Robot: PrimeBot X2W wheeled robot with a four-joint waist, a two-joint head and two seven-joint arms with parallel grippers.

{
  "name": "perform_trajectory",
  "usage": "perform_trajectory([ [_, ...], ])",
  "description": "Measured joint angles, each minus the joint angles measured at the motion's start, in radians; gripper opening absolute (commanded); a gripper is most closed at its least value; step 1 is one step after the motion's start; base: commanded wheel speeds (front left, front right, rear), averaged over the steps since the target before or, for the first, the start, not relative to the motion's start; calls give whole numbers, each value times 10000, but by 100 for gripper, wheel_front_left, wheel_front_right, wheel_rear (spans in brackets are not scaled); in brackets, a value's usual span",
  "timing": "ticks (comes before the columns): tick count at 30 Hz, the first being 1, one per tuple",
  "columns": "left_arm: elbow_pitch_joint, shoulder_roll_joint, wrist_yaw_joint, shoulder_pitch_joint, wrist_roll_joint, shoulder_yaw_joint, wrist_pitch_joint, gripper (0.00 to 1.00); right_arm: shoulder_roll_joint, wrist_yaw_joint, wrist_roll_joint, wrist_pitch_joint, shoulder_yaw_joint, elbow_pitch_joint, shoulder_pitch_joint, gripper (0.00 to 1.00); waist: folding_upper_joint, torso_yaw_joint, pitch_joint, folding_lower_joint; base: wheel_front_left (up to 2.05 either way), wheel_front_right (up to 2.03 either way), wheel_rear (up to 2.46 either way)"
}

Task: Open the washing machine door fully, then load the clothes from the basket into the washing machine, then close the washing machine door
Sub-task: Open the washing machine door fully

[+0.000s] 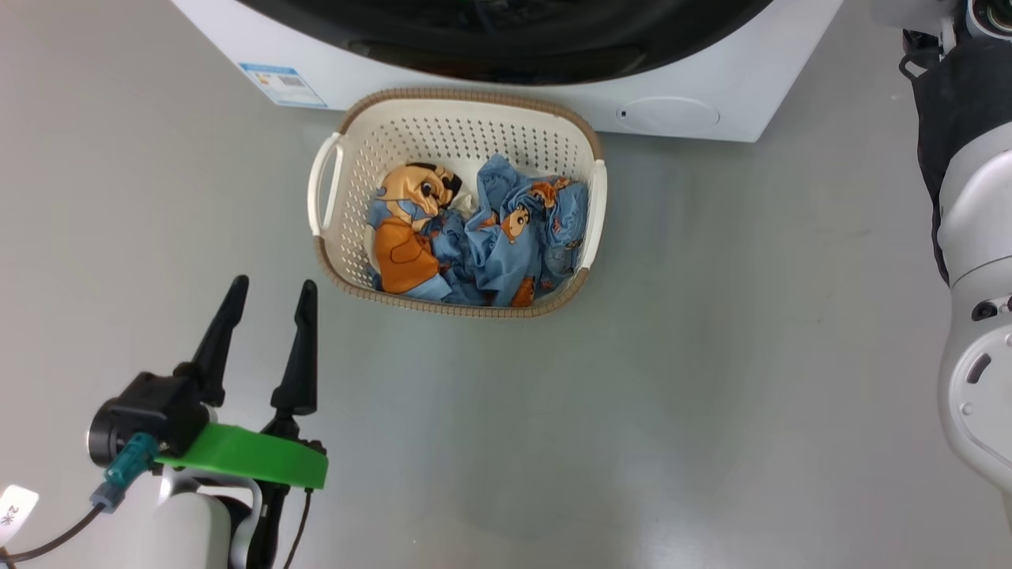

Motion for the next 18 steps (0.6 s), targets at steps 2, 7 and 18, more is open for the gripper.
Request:
perform_trajectory([
  [2,0,-8,0,-19,-69,-13,0,100,4,0,-67,130,-58,77,-111,0,0,18,91,0,0,0,0],
  [7,-12,-27,0,-225,-127,-65,0,100,25,0,-364,286,-194,105,-247,0,0,87,288,0,0,0,0],
  [18,-21,-54,0,-414,-297,-96,0,100,-125,0,-867,1001,-604,449,-601,0,0,257,531,0,0,0,0],
])
